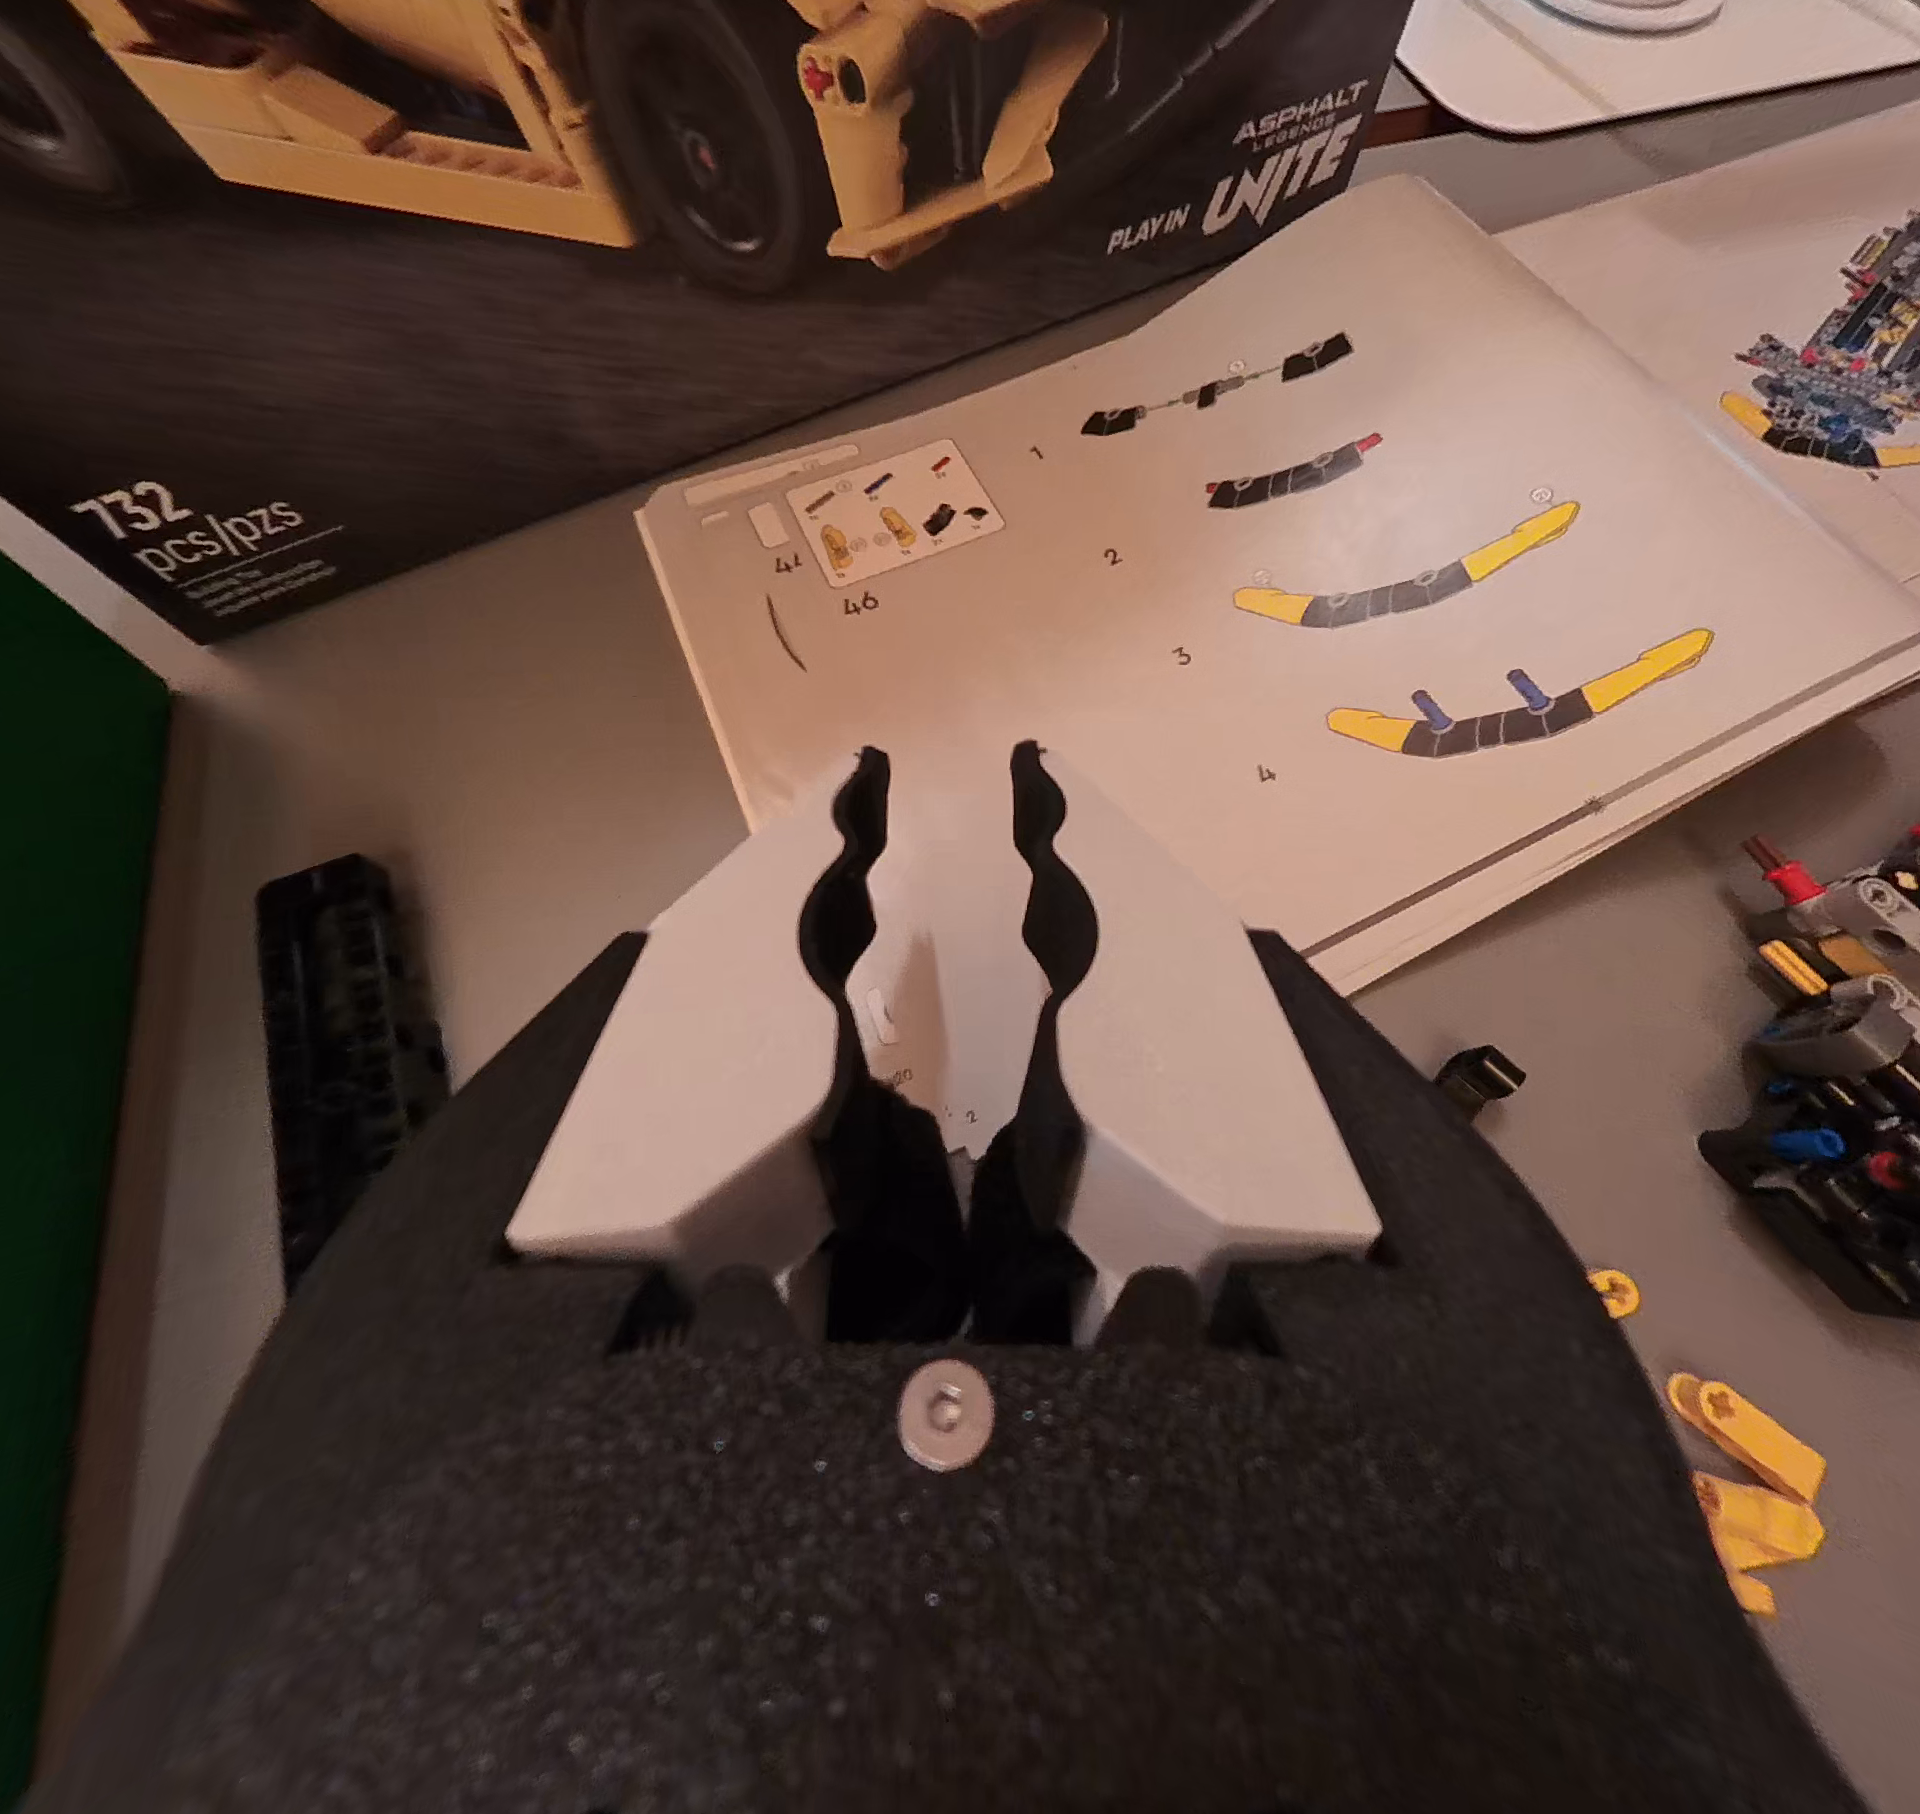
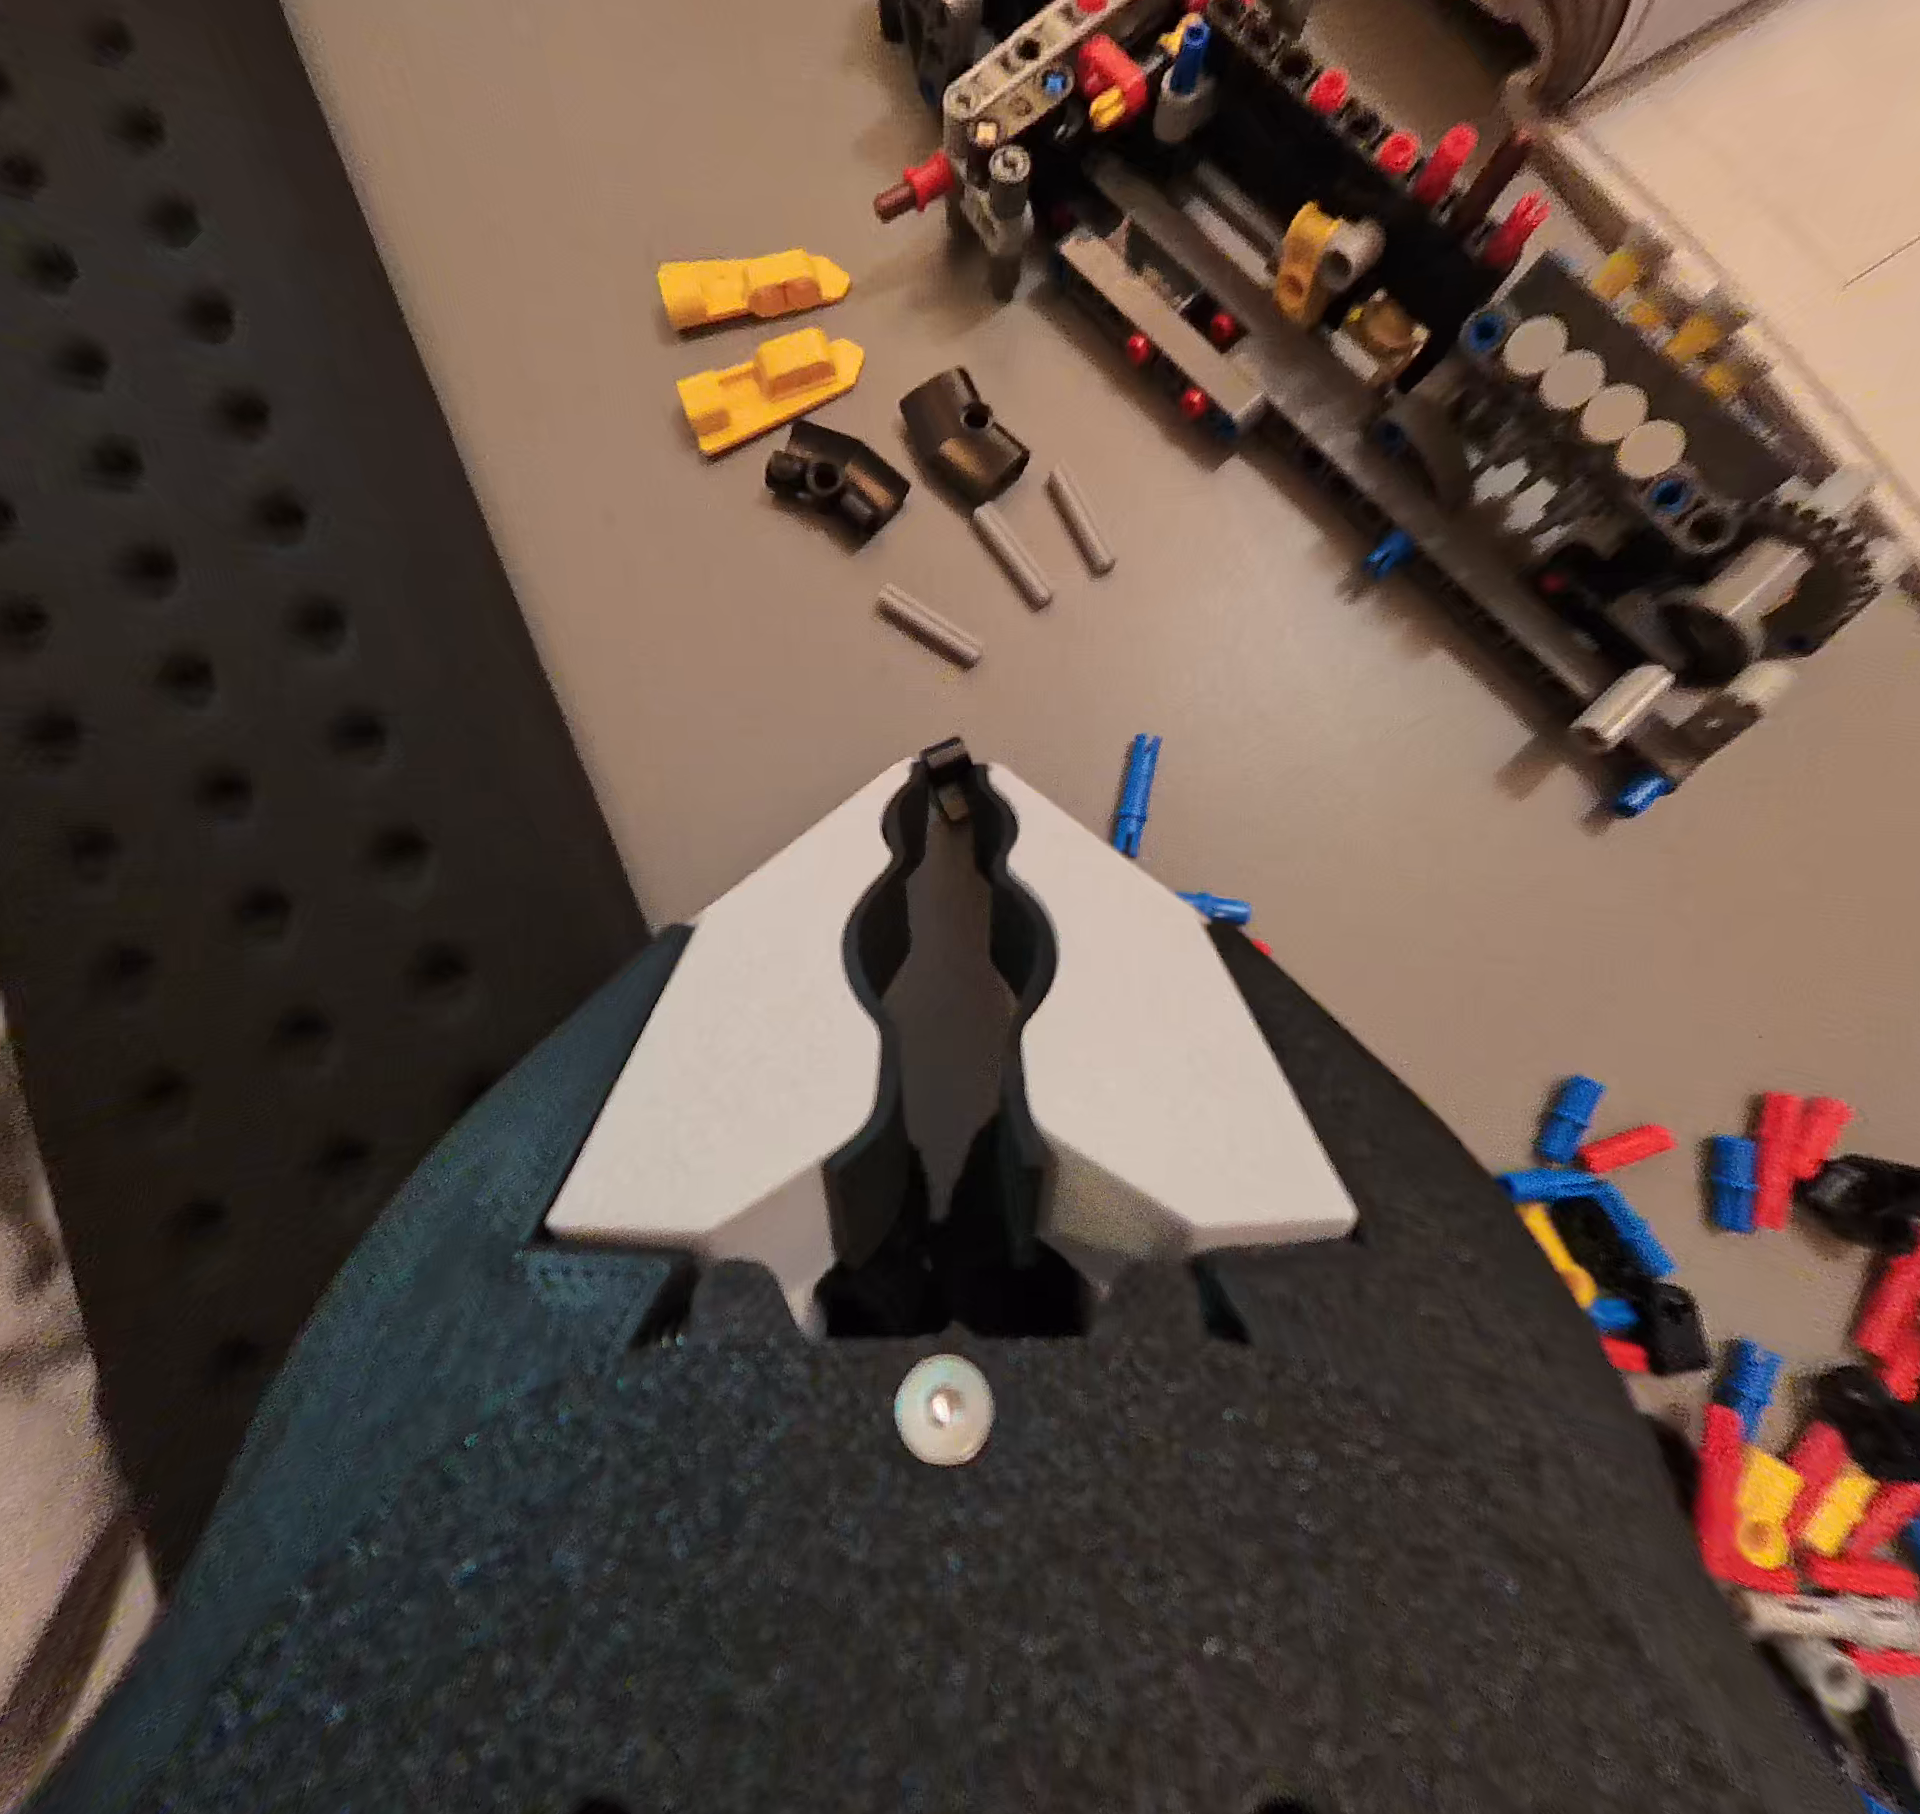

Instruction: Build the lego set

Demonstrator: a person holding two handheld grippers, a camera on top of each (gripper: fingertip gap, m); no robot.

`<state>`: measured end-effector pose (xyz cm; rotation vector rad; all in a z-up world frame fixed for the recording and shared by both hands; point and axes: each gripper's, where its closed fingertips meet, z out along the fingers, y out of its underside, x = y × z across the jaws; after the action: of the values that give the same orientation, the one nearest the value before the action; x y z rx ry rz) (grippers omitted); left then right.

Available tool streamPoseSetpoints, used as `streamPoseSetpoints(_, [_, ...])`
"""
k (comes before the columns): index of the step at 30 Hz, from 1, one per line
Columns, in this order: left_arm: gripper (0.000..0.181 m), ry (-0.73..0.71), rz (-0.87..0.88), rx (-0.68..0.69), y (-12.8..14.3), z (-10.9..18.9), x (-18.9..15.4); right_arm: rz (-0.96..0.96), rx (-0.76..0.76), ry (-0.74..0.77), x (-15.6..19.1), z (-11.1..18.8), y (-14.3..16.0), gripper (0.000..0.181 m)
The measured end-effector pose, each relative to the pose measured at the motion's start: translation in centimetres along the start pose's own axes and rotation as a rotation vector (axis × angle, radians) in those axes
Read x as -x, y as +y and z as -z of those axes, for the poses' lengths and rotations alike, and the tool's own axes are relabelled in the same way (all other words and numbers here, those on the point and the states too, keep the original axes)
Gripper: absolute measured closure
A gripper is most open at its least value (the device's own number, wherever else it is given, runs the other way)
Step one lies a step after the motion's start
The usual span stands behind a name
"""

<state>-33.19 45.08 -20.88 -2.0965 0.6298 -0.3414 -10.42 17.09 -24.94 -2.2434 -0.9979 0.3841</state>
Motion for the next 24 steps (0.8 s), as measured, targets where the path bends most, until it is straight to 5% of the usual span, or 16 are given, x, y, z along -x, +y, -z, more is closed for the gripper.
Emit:
streamPoseSetpoints(5, [0.159, 0.005, 0.009, -0.032, -0.7, 0.3, -0.1, 0.007, -0.012, 0.085, -0.8, 1.1, -0.3, 0.164])
streamPoseSetpoints(12, [0.159, 0.005, 0.025, -0.069, -1.4, 0.8, 0.0, -0.312, -0.371, 0.348, -9.2, 6.6, -2.4, 0.164])
streamPoseSetpoints(17, [0.159, 0.031, 0.042, -0.072, -1.3, 1.0, -0.2, -0.625, -0.683, 0.257, -12.9, 7.2, -5.4, 0.157])
streamPoseSetpoints(24, [0.163, 0.066, 0.024, -0.005, -0.2, 0.6, -0.8, -0.495, -0.583, 0.234, -11.6, 4.8, -5.4, 0.163])
